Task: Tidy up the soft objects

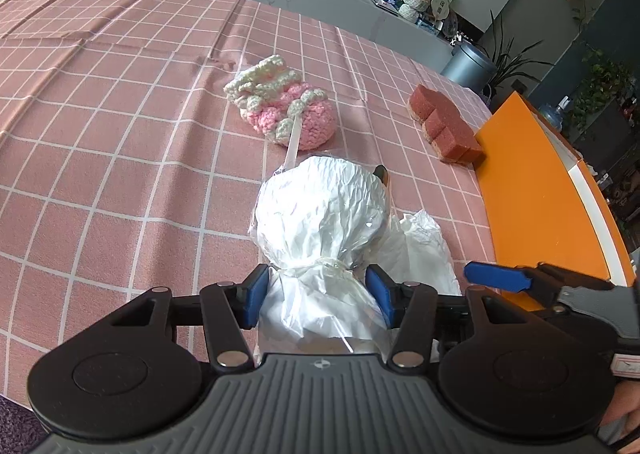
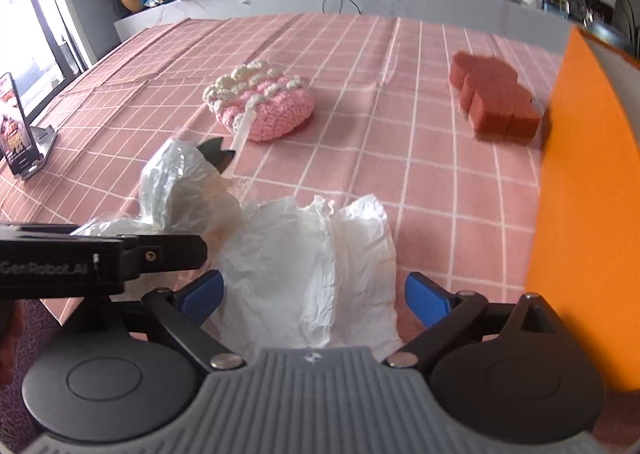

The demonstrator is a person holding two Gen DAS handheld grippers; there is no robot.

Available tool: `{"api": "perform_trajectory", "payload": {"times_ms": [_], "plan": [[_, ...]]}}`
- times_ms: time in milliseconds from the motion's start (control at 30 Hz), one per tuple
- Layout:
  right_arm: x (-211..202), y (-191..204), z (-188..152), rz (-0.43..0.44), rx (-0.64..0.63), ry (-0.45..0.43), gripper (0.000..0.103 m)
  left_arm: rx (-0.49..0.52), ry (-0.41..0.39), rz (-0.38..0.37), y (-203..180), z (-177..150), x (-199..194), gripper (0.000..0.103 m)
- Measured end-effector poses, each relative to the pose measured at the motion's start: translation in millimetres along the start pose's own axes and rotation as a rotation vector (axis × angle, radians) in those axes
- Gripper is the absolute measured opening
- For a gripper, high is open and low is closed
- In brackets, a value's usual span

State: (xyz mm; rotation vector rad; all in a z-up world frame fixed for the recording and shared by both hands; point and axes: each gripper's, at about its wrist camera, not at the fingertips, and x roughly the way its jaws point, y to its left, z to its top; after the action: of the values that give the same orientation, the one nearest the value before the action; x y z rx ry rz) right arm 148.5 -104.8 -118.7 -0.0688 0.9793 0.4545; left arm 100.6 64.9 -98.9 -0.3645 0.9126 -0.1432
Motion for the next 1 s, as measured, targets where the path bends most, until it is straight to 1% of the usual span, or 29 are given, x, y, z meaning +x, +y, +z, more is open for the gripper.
{"api": "perform_trajectory", "payload": {"times_ms": [67, 100, 167, 233, 267, 300, 333, 467, 500, 533, 633, 800, 1000], "plan": [[5, 0, -3, 0.032, 0.020, 0.022, 0.095, -0.009, 0.003, -0.010, 2, 0, 0, 0.060], [5, 4, -5, 0.028, 0.004, 0.013, 0.094, -0.014, 0.005, -0.015, 2, 0, 1, 0.060], [5, 13, -8, 0.017, -0.038, 0.001, 0.088, -0.023, 0.011, -0.024, 4, -1, 3, 0.060], [3, 18, -9, 0.010, -0.056, -0.009, 0.074, -0.027, 0.015, -0.028, 4, -1, 4, 0.060], [2, 19, -9, 0.015, -0.063, -0.012, 0.070, -0.025, 0.016, -0.029, 4, -1, 5, 0.060], [1, 21, -9, 0.023, -0.070, -0.015, 0.060, -0.025, 0.016, -0.029, 4, -1, 5, 0.060], [0, 23, -10, 0.029, -0.076, -0.015, 0.053, -0.025, 0.017, -0.030, 4, -1, 5, 0.060], [-2, 28, -13, 0.034, -0.106, -0.027, 0.040, -0.028, 0.016, -0.033, 4, -1, 5, 0.060], [-3, 28, -13, 0.043, -0.111, -0.027, 0.034, -0.030, 0.016, -0.033, 4, -1, 5, 0.059], [-3, 28, -14, 0.049, -0.109, -0.027, 0.030, -0.031, 0.015, -0.034, 5, -2, 4, 0.059], [-7, 28, -15, 0.050, -0.104, -0.036, 0.027, -0.038, 0.008, -0.032, 4, -3, 3, 0.059], [-28, 27, -15, 0.026, -0.117, -0.092, 0.026, -0.037, -0.007, -0.024, 1, -5, -5, 0.058], [-68, 17, -8, 0.010, -0.093, -0.193, 0.026, -0.025, -0.067, -0.038, -9, -4, -24, 0.058]]}}
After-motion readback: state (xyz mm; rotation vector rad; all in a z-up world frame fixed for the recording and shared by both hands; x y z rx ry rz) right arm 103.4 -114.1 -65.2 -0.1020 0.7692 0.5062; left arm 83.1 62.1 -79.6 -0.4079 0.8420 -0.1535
